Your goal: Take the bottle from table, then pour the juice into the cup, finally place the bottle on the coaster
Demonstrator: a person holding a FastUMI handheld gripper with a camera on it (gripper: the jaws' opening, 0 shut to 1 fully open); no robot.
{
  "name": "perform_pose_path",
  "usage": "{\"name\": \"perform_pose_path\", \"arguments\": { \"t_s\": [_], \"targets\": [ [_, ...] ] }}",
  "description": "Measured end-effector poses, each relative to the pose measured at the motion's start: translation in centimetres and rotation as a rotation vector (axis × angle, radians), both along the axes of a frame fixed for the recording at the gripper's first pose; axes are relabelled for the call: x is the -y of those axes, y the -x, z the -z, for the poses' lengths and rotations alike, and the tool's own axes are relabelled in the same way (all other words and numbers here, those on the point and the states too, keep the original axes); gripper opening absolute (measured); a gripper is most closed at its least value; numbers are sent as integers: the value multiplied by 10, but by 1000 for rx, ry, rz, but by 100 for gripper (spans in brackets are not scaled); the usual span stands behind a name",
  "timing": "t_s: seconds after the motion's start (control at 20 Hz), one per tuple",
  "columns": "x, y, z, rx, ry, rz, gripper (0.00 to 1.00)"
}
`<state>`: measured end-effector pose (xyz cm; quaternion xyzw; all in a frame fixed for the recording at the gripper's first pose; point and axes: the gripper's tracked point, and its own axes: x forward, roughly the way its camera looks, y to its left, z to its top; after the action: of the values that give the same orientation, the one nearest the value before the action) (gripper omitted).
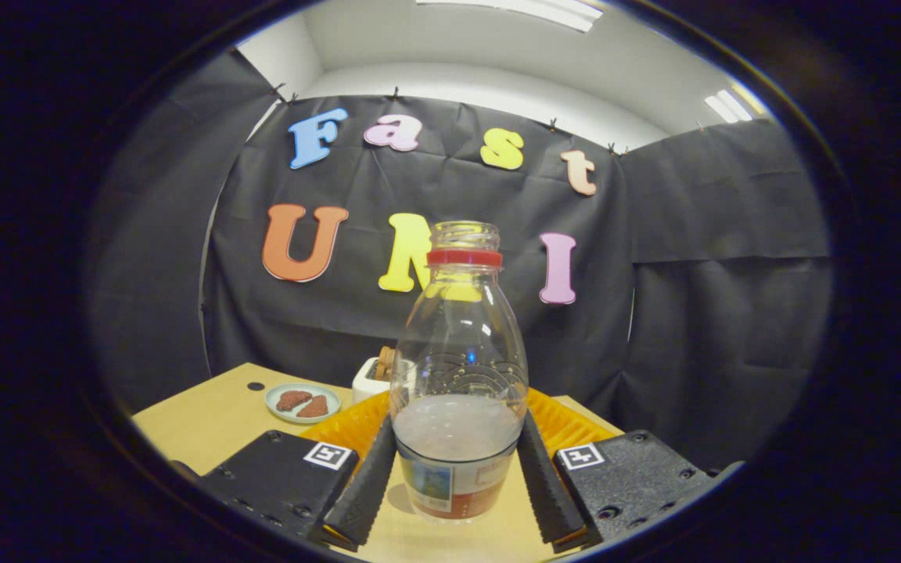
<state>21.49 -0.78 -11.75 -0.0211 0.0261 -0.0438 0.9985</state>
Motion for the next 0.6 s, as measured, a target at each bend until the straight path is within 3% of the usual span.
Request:
{"name": "perform_pose_path", "arguments": {
  "t_s": [0.2,0.6],
  "targets": [
    [-3,-21,21,-16,-60,-48,82],
    [-19,-60,67,-11,-51,-98,83]
  ]
}}
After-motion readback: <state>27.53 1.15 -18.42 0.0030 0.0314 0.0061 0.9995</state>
